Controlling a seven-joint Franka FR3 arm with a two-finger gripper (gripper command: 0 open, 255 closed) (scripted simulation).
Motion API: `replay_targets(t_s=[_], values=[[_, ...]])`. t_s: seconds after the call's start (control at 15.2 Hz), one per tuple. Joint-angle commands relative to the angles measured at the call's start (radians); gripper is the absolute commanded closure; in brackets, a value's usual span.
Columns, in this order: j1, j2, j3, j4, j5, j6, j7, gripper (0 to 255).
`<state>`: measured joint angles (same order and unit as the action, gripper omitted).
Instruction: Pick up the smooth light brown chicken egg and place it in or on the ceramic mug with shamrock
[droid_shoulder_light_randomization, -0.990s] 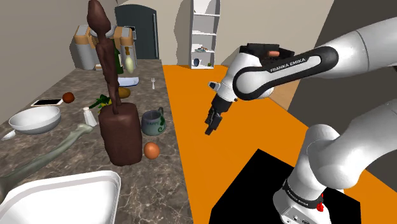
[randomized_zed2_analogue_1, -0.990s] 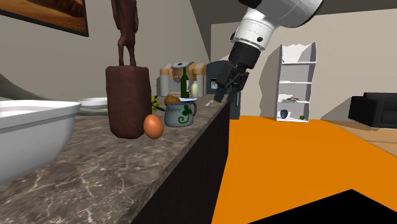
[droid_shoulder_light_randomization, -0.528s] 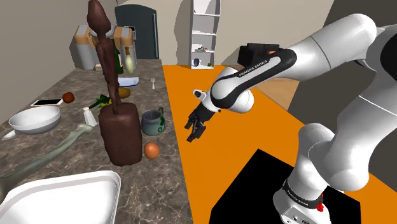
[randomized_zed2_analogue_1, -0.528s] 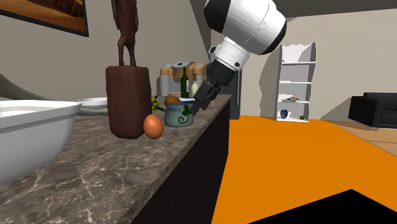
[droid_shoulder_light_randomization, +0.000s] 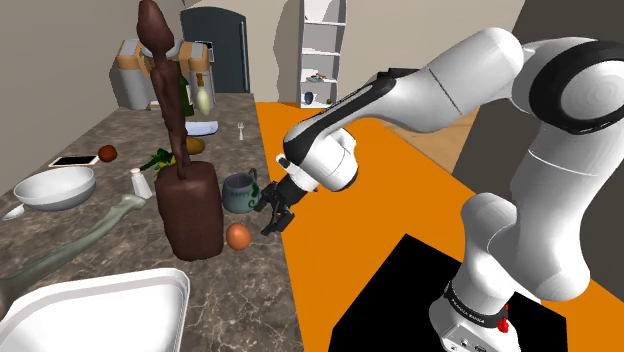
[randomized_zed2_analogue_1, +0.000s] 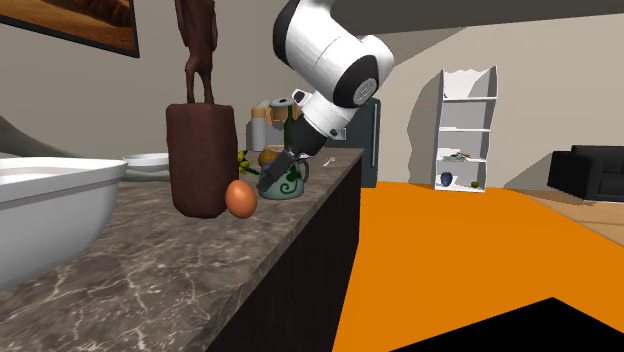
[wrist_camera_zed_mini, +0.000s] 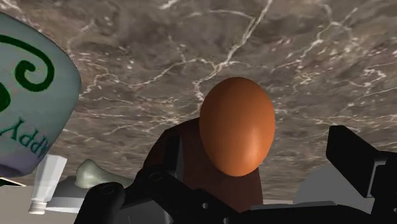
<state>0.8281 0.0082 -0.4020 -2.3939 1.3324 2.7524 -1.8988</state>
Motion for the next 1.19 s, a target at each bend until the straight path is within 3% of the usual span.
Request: replay_targets(t_s=[0.0,0.53,1.06,1.12], values=[[0.008,0.068,0.009,0.067,0.139,-0.033,-0.168,0],[0.008,0.203,0.036,0.169,0.275,-0.053,-0.272,0],[0.008,0.212,0.038,0.175,0.283,-0.054,-0.276,0],[0.008,0.212,0.038,0.175,0.283,-0.054,-0.276,255]])
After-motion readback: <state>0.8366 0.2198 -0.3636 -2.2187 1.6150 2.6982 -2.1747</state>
